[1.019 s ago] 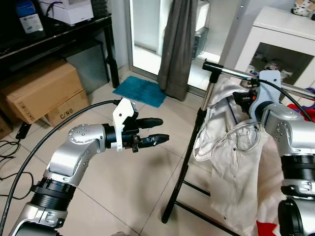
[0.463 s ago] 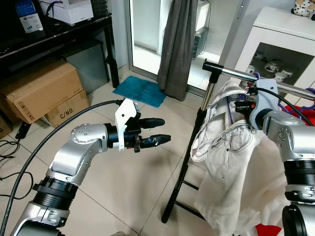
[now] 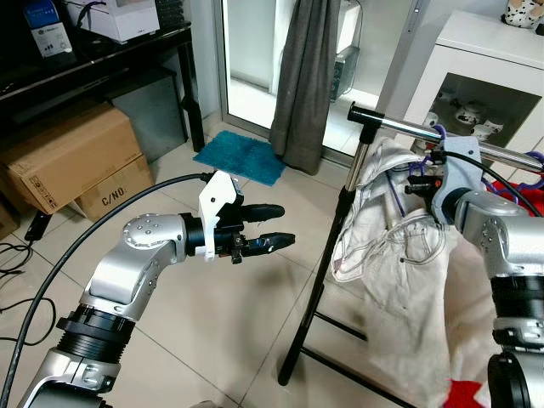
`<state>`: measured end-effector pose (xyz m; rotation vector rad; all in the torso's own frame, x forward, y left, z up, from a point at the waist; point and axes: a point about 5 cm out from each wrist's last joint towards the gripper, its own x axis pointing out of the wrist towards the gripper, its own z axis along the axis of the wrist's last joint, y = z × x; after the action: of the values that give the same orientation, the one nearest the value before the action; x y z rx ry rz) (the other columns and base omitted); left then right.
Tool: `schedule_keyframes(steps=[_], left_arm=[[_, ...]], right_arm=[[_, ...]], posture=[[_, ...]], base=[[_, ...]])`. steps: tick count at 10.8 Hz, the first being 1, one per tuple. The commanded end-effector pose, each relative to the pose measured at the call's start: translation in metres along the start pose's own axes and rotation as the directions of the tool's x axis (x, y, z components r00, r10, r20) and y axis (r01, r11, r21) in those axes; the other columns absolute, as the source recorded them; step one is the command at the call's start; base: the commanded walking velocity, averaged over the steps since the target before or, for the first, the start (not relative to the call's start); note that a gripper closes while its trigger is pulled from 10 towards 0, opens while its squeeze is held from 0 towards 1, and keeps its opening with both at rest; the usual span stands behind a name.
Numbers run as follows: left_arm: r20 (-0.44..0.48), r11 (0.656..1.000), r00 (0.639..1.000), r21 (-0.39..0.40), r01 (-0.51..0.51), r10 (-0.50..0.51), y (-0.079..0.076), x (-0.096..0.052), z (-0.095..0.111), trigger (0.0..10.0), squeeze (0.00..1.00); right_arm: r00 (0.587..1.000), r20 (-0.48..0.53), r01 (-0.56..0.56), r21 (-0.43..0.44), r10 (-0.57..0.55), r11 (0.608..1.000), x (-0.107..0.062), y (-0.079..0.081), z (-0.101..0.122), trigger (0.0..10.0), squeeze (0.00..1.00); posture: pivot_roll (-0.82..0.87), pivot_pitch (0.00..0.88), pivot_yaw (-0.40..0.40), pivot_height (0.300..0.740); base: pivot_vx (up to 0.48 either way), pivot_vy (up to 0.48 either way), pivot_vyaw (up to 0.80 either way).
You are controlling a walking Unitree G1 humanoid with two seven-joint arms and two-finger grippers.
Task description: Hang hanger
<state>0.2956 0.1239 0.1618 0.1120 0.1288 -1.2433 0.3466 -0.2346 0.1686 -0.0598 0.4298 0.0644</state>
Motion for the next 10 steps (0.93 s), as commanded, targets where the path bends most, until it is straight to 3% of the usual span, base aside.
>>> schedule_keyframes(steps=[1,3,5,6,8,10], left_arm=[[-0.01,1.0,1.0,0.018,0.014,-0.014,0.001,0.002,0.001,10.0,0.0],[0.002,0.999,0.999,0.034,-0.034,0.034,0.003,0.001,0.003,10.0,0.0],[-0.012,0.963,0.966,0.076,-0.257,0.259,0.016,-0.005,-0.005,10.0,0.0],[-0.014,0.945,0.948,0.084,-0.316,0.318,0.018,-0.008,-0.009,10.0,0.0],[-0.001,0.917,0.919,0.079,-0.392,0.393,0.015,-0.012,-0.014,10.0,0.0],[-0.006,0.916,0.918,0.062,-0.395,0.396,0.01,-0.003,-0.02,10.0,0.0]], right_arm=[[1.0,-0.024,-0.019,-0.001,0.019,1.0,0.004,0.004,-0.004,0.0,0.0],[0.999,0.039,-0.03,0.017,0.029,0.999,0.003,0.005,0.004,0.0,0.0],[0.993,0.113,-0.017,0.02,0.014,1.0,-0.015,-0.005,0.013,0.0,0.0],[0.991,0.129,-0.02,0.014,0.018,1.0,-0.025,-0.007,0.014,0.0,0.0],[0.984,0.168,-0.064,0.006,0.063,0.998,-0.048,0.004,0.009,0.0,0.0],[0.977,0.192,-0.098,0.029,0.09,0.995,-0.054,0.019,-0.001,0.0,0.0]], posture=[[-0.13,0.0,-0.047,0.74],[-0.12,0.0,-0.052,0.74],[-0.12,0.0,-0.053,0.74],[-0.12,0.0,-0.051,0.74],[-0.14,0.0,-0.028,0.74],[-0.14,0.0,-0.015,0.74]], base=[[0.0,0.0,0.0],[0.0,0.0,0.0],[0.0,0.0,0.0],[0.0,0.0,0.0],[0.0,0.0,0.0],[0.0,0.0,0.0]])
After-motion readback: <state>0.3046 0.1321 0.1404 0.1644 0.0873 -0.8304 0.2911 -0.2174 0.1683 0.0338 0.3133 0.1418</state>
